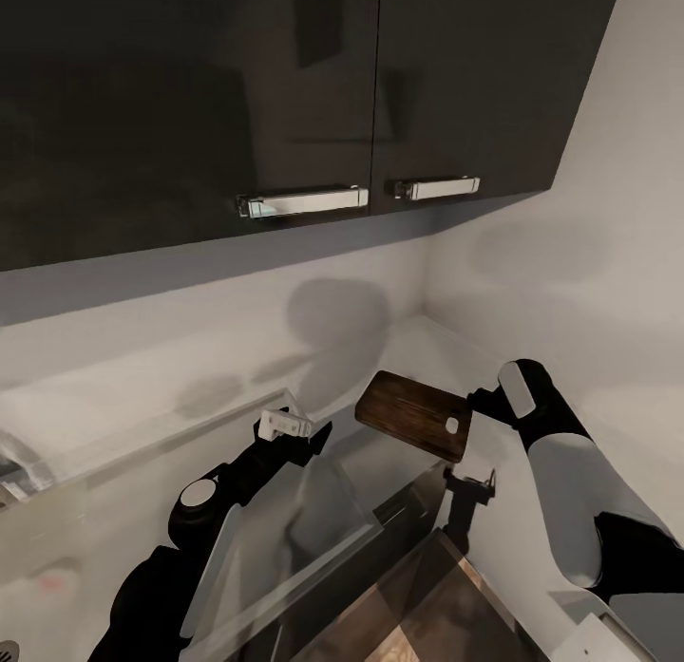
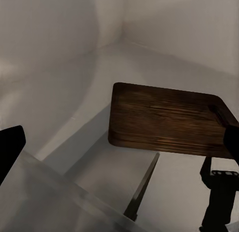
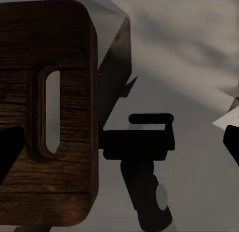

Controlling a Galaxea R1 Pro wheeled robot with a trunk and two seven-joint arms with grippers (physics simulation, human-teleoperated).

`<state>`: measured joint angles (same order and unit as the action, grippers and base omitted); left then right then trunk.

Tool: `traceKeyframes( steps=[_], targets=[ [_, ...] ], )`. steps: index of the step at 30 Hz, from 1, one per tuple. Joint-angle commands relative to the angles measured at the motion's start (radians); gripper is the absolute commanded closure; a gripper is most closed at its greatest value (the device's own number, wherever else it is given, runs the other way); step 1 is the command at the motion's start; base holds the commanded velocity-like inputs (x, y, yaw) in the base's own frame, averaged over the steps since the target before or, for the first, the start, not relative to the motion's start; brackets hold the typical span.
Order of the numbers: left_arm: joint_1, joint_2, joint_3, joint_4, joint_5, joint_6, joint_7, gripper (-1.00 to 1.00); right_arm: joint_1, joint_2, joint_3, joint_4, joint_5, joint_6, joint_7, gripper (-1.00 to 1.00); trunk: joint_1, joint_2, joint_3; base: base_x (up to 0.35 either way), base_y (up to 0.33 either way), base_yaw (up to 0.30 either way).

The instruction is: In the kitchen, take the Vidalia onion out of the sink, dice it on the chopping board with the paring knife, put the diced onion into the bowl on the countertop, then place both the paring knife and the chopping board into the sink.

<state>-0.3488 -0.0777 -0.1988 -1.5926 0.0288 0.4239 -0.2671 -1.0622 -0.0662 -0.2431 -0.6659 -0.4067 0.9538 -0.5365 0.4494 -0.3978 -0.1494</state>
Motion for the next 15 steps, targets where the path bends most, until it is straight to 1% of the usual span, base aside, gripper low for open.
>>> traceKeyframes(
  steps=[1, 15],
  targets=[
    [-0.001, -0.001, 0.001, -0.001, 0.003, 0.007, -0.003, -1.0, -0.001, 0.0, -0.001, -0.001, -0.011, 0.002, -0.009, -1.0, 0.001, -0.002, -0.002, 0.0, 0.0, 0.0],
    [-0.001, -0.001, 0.001, -0.001, 0.003, 0.007, -0.003, -1.0, -0.001, 0.002, 0.001, -0.005, -0.011, 0.003, -0.013, -1.0, 0.001, -0.002, -0.004, 0.0, 0.0, 0.0]
  ],
)
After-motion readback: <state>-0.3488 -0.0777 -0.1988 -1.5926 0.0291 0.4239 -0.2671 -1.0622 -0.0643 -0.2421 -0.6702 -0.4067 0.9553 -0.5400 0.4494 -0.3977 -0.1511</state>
